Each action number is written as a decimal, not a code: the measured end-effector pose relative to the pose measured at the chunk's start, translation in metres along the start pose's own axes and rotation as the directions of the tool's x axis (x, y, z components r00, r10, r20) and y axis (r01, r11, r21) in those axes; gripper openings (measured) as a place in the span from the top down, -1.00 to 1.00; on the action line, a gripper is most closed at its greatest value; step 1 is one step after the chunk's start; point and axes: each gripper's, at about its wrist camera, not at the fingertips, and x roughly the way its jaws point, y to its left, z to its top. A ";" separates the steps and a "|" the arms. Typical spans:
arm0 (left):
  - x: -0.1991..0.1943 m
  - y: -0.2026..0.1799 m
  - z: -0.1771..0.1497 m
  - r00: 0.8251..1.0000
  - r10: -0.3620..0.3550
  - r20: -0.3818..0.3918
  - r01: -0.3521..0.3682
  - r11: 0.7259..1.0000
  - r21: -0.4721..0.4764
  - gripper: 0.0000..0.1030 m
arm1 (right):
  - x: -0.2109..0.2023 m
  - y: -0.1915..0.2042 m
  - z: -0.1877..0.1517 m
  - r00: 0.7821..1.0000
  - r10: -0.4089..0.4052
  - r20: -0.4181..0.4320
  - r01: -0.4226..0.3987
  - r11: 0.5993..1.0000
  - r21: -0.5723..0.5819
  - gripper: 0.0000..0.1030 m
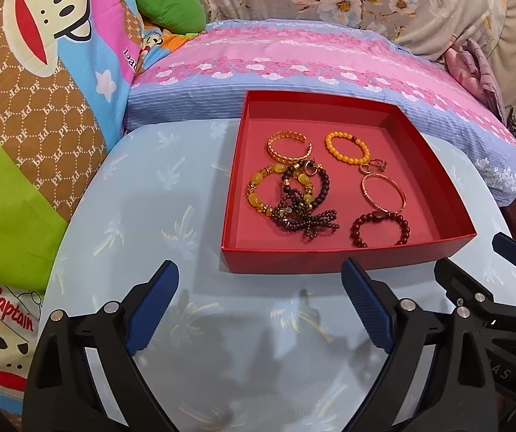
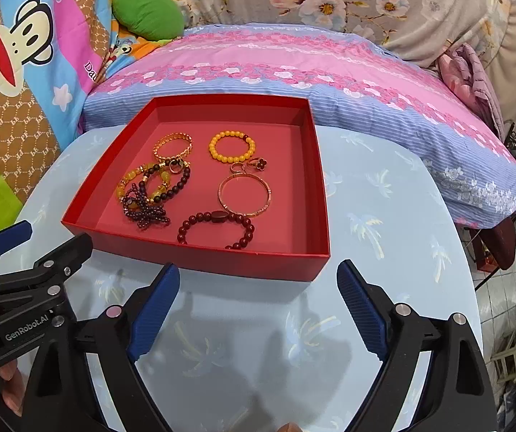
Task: Organize jewelry
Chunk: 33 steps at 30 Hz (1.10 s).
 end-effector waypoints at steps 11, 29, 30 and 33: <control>-0.003 -0.004 -0.010 1.000 0.009 0.001 -0.009 1.000 0.007 -0.73 | -0.003 -0.006 -0.009 1.000 0.000 0.013 -0.001 0.999 0.032 -0.73; -0.001 -0.006 -0.017 1.000 0.023 -0.005 -0.023 1.000 0.003 -0.73 | 0.001 -0.010 -0.018 1.000 -0.005 0.006 0.005 0.999 0.048 -0.74; -0.001 -0.006 -0.017 1.000 0.022 -0.004 -0.022 1.000 0.002 -0.73 | 0.001 -0.011 -0.019 1.000 -0.006 0.008 0.006 0.999 0.050 -0.74; -0.001 -0.007 -0.017 1.000 0.022 -0.003 -0.022 1.000 0.005 -0.73 | 0.000 -0.013 -0.020 1.000 -0.009 0.013 0.008 0.998 0.057 -0.75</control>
